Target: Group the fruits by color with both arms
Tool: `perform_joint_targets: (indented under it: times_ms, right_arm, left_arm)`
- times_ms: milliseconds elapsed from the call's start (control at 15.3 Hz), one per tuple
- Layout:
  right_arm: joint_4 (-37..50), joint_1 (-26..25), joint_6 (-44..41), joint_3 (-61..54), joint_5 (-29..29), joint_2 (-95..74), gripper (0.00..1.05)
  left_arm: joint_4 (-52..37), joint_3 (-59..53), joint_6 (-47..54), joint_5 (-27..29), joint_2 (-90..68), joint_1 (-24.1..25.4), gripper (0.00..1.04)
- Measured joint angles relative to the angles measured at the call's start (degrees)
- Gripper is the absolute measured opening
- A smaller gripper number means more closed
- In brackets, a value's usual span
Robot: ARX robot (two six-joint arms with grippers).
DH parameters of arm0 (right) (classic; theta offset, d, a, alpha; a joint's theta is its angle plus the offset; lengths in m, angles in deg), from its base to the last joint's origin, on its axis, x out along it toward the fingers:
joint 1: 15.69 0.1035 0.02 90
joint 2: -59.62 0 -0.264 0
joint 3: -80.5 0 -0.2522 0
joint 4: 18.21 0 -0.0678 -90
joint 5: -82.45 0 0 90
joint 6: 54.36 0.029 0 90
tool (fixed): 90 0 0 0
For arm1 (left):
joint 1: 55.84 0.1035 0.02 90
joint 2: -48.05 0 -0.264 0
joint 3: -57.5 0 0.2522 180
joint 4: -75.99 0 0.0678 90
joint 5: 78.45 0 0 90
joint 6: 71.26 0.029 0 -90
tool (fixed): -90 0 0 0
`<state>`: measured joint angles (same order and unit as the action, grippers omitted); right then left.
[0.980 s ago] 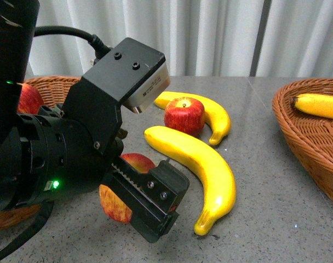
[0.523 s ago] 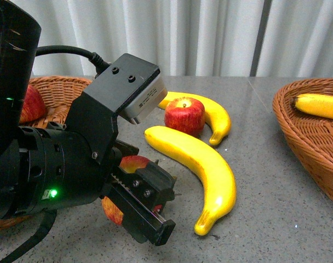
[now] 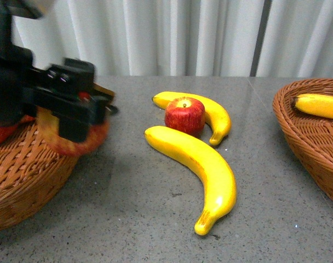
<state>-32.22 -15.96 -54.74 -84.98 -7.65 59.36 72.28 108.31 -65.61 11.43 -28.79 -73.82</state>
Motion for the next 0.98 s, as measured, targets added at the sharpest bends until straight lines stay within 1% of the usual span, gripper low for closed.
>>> perform_joint_targets:
  times_ms: [65, 131, 196, 261, 392, 523, 588, 654, 719, 850, 980]
  right_arm:
    - [0.00, 0.00, 0.00, 0.00, 0.00, 0.00, 0.98]
    - [0.00, 0.00, 0.00, 0.00, 0.00, 0.00, 0.98]
    - [0.00, 0.00, 0.00, 0.00, 0.00, 0.00, 0.98]
    - [0.00, 0.00, 0.00, 0.00, 0.00, 0.00, 0.98]
    - [0.00, 0.00, 0.00, 0.00, 0.00, 0.00, 0.98]
    - [0.00, 0.00, 0.00, 0.00, 0.00, 0.00, 0.98]
    - [0.00, 0.00, 0.00, 0.00, 0.00, 0.00, 0.98]
    - [0.00, 0.00, -0.02, 0.00, 0.00, 0.00, 0.98]
    - [0.00, 0.00, 0.00, 0.00, -0.02, 0.00, 0.98]
    - [0.00, 0.00, -0.02, 0.00, 0.00, 0.00, 0.98]
    - [0.00, 0.00, 0.00, 0.00, 0.00, 0.00, 0.98]
  left_arm:
    - [1.09, 0.02, -3.87, 3.54, 0.50, 4.28, 0.59]
    - [2.40, 0.02, -7.23, 5.75, -0.09, 8.68, 0.59]
    - [2.62, 0.02, -9.88, 5.92, -1.38, 12.31, 0.59]
    - [2.38, 0.00, -10.93, 5.38, -2.93, 14.45, 0.58]
    - [2.05, -0.09, -11.87, 4.68, -5.01, 15.34, 0.58]
    - [1.55, -0.57, -12.57, 4.17, -6.03, 15.02, 0.59]
    - [1.51, -1.01, -12.72, 4.52, -5.84, 14.43, 0.72]
    - [2.93, -1.70, -12.00, 5.18, -3.08, 12.22, 0.88]
    - [4.50, -1.79, -10.80, 5.42, 1.20, 9.38, 1.00]
    - [5.40, 1.38, -7.93, 5.42, 6.38, 4.11, 0.98]
    - [4.74, 9.55, -5.42, 4.00, -2.49, 2.14, 0.98]
